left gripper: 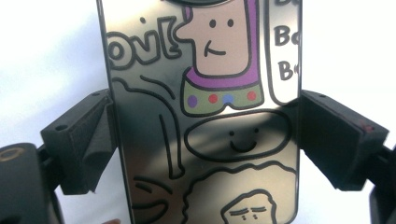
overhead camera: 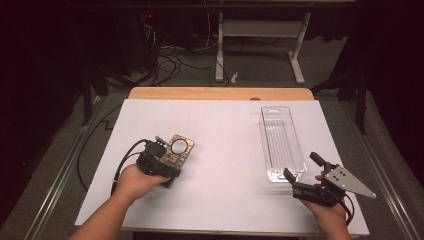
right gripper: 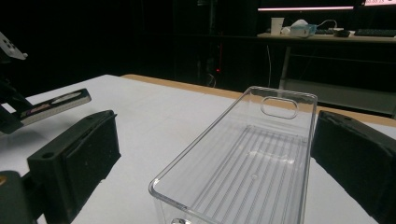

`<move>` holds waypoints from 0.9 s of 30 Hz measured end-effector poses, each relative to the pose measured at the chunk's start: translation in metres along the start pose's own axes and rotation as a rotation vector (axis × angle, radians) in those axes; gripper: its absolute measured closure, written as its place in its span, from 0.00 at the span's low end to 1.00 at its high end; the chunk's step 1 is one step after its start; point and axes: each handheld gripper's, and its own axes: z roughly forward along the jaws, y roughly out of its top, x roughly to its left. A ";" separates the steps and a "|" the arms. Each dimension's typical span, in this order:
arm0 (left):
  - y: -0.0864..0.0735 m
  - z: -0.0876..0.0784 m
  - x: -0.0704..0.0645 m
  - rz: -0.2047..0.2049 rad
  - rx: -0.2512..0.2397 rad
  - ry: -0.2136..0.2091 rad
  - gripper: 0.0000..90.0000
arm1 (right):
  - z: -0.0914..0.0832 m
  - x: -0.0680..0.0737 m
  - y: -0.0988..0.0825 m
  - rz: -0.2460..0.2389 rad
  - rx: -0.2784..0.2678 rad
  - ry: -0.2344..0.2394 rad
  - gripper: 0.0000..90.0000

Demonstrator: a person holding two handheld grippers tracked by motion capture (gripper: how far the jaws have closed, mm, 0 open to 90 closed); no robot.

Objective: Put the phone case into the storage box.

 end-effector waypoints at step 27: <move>-0.037 0.006 0.006 -0.036 -0.356 -0.036 0.14 | 0.000 -0.001 -0.001 0.005 0.002 -0.005 0.02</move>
